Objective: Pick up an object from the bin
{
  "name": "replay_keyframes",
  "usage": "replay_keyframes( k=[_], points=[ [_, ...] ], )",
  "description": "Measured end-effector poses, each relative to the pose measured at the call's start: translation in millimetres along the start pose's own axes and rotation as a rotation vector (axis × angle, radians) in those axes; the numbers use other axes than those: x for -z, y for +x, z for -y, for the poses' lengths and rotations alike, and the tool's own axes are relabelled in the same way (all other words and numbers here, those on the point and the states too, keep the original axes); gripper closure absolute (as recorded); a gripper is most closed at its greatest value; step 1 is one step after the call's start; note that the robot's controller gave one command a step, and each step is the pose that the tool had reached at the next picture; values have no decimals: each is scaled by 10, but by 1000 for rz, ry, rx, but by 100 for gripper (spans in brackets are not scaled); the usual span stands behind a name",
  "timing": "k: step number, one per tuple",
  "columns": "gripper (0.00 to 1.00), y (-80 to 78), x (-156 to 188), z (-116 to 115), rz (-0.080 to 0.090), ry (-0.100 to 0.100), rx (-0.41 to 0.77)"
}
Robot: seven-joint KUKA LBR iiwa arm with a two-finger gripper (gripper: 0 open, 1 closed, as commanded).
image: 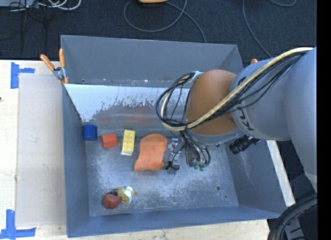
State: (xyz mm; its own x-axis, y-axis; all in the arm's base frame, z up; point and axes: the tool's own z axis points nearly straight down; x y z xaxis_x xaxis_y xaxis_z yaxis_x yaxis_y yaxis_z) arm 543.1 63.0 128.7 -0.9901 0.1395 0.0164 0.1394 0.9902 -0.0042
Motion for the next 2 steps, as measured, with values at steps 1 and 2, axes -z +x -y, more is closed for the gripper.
replay_keyframes(
  k=[1, 2],
  points=[
    [100, 75, 467, -145, 6, 0, -56],
    [100, -267, 752, -28, 2, -2, -30]
  ],
)
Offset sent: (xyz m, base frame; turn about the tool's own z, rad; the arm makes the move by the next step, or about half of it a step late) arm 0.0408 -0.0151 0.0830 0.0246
